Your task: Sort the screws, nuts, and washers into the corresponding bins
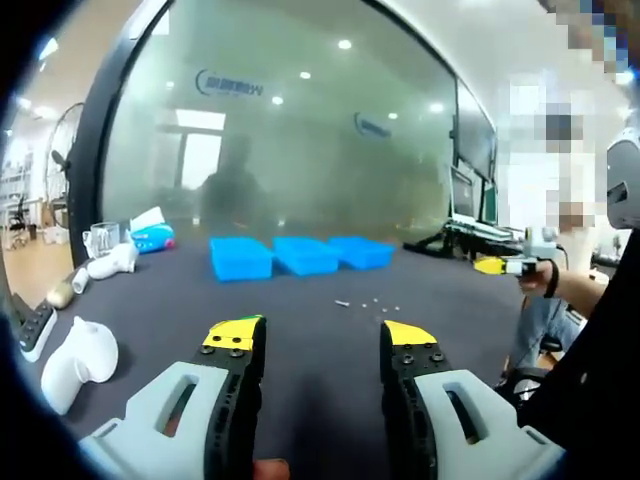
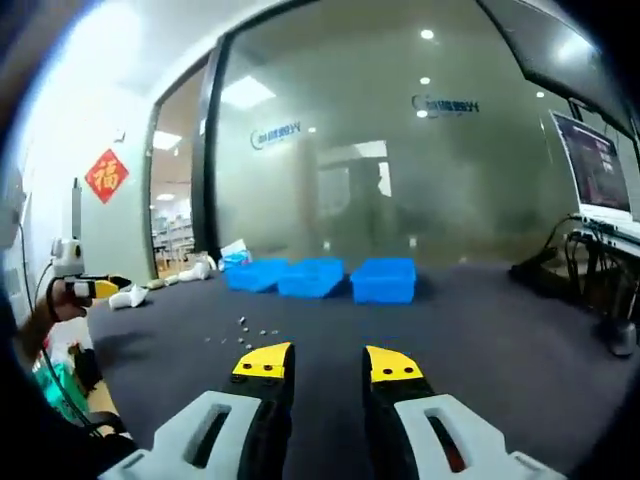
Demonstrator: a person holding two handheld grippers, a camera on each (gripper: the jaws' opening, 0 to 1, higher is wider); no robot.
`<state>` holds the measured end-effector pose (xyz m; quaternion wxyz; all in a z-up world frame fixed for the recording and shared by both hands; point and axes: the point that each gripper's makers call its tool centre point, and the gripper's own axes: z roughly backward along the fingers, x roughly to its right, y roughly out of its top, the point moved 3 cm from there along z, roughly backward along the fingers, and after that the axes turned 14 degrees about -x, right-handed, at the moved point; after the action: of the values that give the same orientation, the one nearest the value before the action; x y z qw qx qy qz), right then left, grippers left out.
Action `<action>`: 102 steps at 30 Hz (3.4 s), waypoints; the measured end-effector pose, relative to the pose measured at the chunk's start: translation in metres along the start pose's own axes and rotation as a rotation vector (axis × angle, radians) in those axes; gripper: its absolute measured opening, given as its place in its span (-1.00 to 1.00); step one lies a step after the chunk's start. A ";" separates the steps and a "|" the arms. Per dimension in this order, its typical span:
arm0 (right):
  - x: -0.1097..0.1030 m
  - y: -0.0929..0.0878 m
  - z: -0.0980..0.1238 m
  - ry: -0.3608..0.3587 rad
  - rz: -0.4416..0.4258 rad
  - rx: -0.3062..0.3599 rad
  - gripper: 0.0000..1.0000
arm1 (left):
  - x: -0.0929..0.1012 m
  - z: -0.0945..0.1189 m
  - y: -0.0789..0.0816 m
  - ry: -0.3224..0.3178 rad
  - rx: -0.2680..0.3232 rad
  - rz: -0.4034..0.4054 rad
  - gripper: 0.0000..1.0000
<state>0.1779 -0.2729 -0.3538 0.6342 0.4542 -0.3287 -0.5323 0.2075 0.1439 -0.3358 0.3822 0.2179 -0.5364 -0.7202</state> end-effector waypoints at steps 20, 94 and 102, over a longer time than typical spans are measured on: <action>-0.026 0.026 -0.026 0.035 0.130 -0.067 -0.54 | 0.002 -0.002 -0.004 -0.007 -0.003 0.013 -0.10; -0.167 0.019 -0.243 0.231 0.461 -1.074 -0.79 | -0.004 -0.007 -0.029 -0.040 -0.006 0.072 -0.10; -0.175 0.016 -0.238 0.243 0.513 -1.093 -0.96 | -0.004 -0.006 -0.030 -0.037 -0.007 0.074 -0.10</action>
<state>0.3604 -0.0487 -0.4162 0.9162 0.0274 -0.0325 -0.3985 0.2052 0.1475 -0.3667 0.3996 0.1831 -0.5484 -0.7114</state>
